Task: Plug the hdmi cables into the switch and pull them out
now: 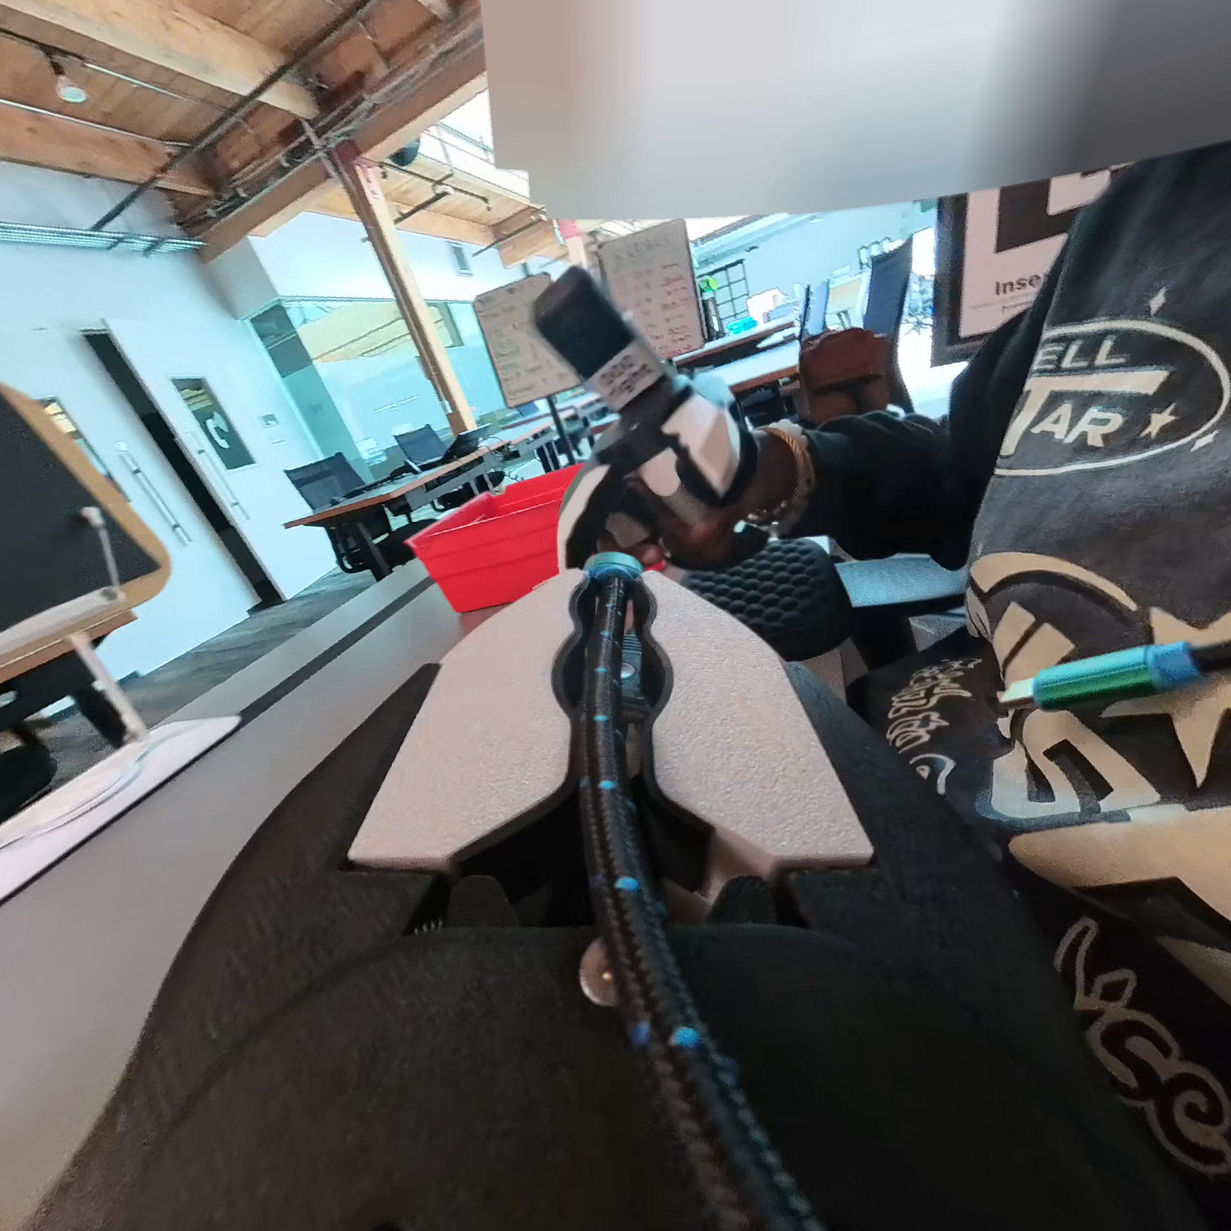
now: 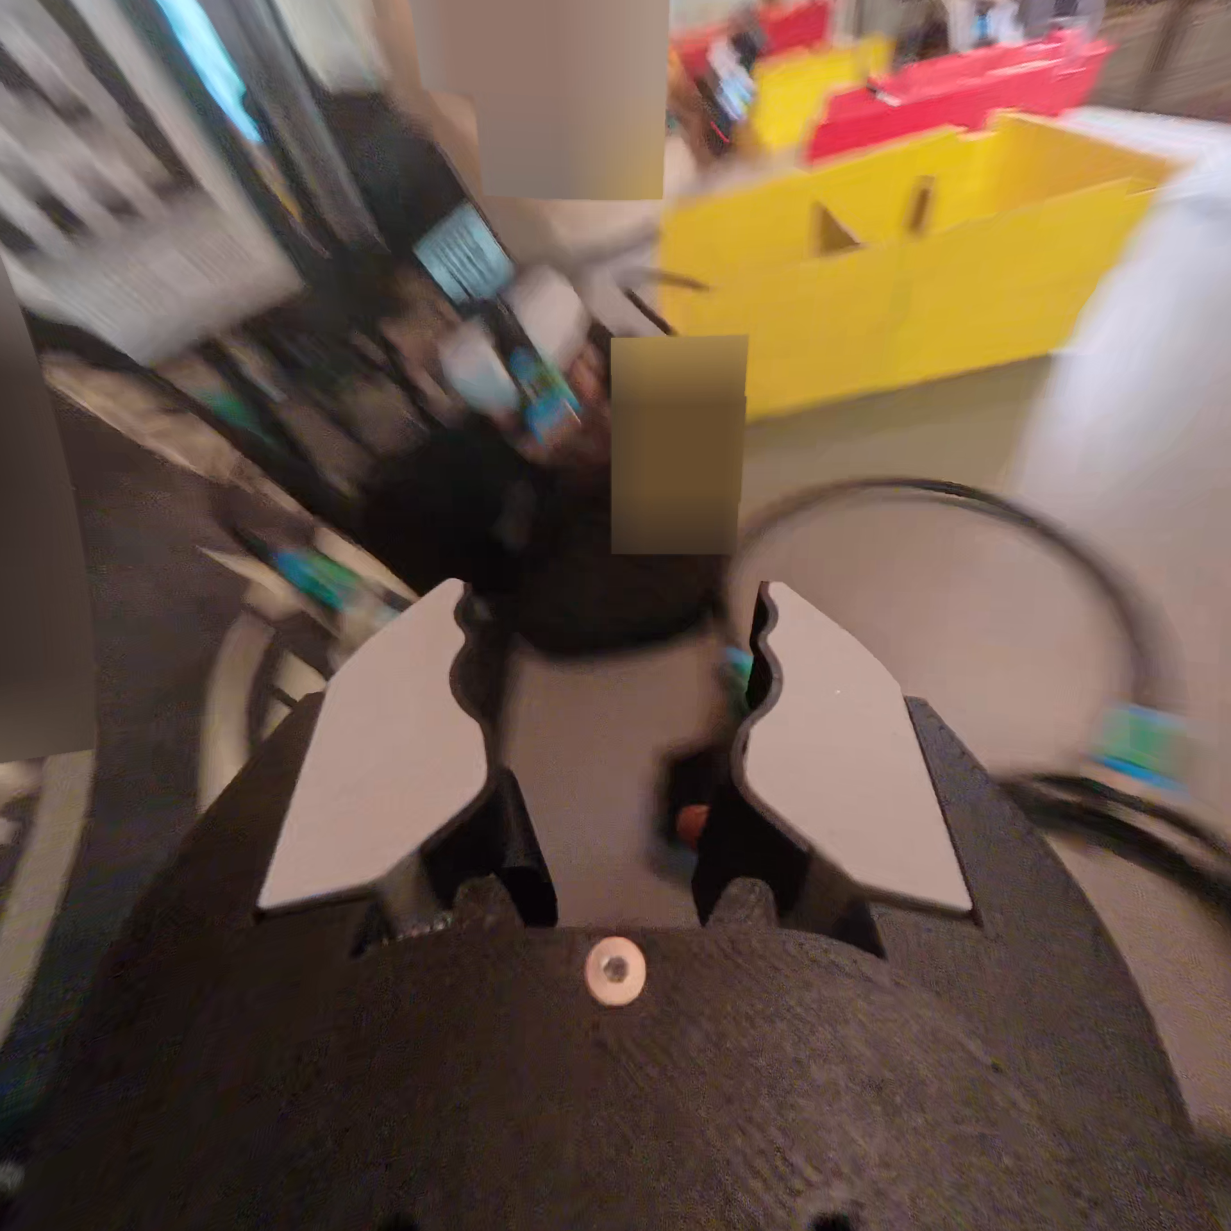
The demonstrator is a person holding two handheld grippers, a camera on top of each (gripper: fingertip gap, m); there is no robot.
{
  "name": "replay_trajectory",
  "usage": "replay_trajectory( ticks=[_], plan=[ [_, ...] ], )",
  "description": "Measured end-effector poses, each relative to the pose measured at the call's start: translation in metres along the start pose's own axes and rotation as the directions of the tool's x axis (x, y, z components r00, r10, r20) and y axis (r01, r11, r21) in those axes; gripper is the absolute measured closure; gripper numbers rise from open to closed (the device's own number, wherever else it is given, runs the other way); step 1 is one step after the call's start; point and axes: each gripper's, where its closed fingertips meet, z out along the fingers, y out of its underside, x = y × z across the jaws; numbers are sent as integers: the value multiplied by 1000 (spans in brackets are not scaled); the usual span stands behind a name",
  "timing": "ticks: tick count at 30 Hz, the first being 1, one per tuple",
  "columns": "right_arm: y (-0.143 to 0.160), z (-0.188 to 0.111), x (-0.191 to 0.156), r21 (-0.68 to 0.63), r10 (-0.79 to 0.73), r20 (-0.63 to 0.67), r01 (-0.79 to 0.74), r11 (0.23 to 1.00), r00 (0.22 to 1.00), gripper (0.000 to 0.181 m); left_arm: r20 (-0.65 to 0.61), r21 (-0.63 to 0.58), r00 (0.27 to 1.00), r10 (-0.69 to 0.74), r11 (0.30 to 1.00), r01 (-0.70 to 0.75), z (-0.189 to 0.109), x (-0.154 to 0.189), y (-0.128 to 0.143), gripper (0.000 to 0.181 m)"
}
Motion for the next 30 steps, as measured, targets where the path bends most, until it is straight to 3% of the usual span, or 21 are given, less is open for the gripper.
replay_trajectory(
  ticks=[2, 4, 6, 8, 11, 12, 17, 20, 25, 28, 30],
  plan=[
    [28, -24, 34, -252, -243, -185, 193, 948, 952, 105, 26, 23, 1000, -15, 1000, 14, -10, -7, -5, 171],
    [64, -40, 57, -497, -368, -217, 222, 839, 904, 107, 46, 42, 999, -22, 999, 20, -17, -13, -10, 170],
    [94, -39, 66, -624, -404, -176, 216, 751, 897, 109, 56, 44, 998, -19, 999, 16, -19, -15, -11, 171],
    [110, -30, 73, -665, -419, -159, 217, 715, 894, 109, 56, 38, 998, -15, 999, 13, -18, -15, -12, 171],
    [106, -11, 77, -603, -416, -146, 253, 756, 898, 123, 45, 20, 999, -14, 1000, 13, -16, -13, -10, 171],
    [107, -9, 79, -602, -438, -136, 277, 749, 889, 139, 43, 14, 999, -11, 1000, 11, -16, -13, -10, 171],
    [97, -21, 79, -540, -512, -105, 384, 749, 852, 142, 85, 32, 996, 7, 999, -10, -29, -21, -19, 171],
    [75, -39, 65, -363, -496, -109, 430, 827, 862, 143, 132, 69, 991, 7, 998, -16, -42, -28, -27, 171],
    [36, -72, 29, -38, -470, -93, 468, 883, 878, 143, 174, 135, 985, -15, 991, -9, -52, -35, -32, 171],
    [15, -88, 18, 122, -421, -133, 436, 892, 898, 144, 117, 212, 992, -44, 977, 19, -52, -28, -33, 171],
    [9, -90, 10, 174, -411, -128, 428, 887, 903, 144, 79, 173, 994, -69, 983, 55, -40, -24, -22, 171]
  ],
)
